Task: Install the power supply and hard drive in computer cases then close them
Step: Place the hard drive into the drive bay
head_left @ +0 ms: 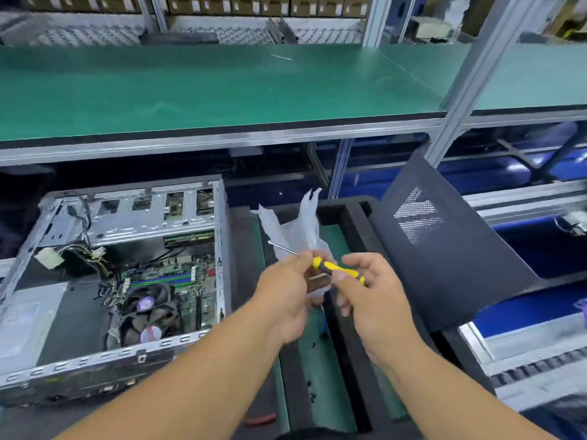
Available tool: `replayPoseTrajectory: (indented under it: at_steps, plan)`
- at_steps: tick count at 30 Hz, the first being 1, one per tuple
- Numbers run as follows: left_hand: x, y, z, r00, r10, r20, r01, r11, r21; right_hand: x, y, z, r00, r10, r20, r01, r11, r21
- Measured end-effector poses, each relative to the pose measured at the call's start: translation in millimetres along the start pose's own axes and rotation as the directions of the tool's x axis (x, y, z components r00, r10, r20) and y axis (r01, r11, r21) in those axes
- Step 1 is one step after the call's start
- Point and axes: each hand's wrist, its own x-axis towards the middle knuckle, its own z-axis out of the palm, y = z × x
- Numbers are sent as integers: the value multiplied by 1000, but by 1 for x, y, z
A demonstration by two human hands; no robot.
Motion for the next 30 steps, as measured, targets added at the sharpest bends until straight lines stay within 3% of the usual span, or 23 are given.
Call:
replayPoseTrajectory:
  at_steps: [3,6,13,30]
  plan:
    - [15,-37,11,976,-214,-33,217,968,125,16,22,-49,996,42,-81,-47,997,-57]
    - [27,-70,10,942,-265,-204,303,935,184,35,46,-101,985,14,-172,-47,981,-189]
    - [37,-114,5,881,-248,-403,324,937,131,55,103,-158,994,-31,-103,-18,898,-439]
    - [41,-157,-15,844,-194,-500,294,947,129,34,154,-172,996,31,-86,-60,928,-367]
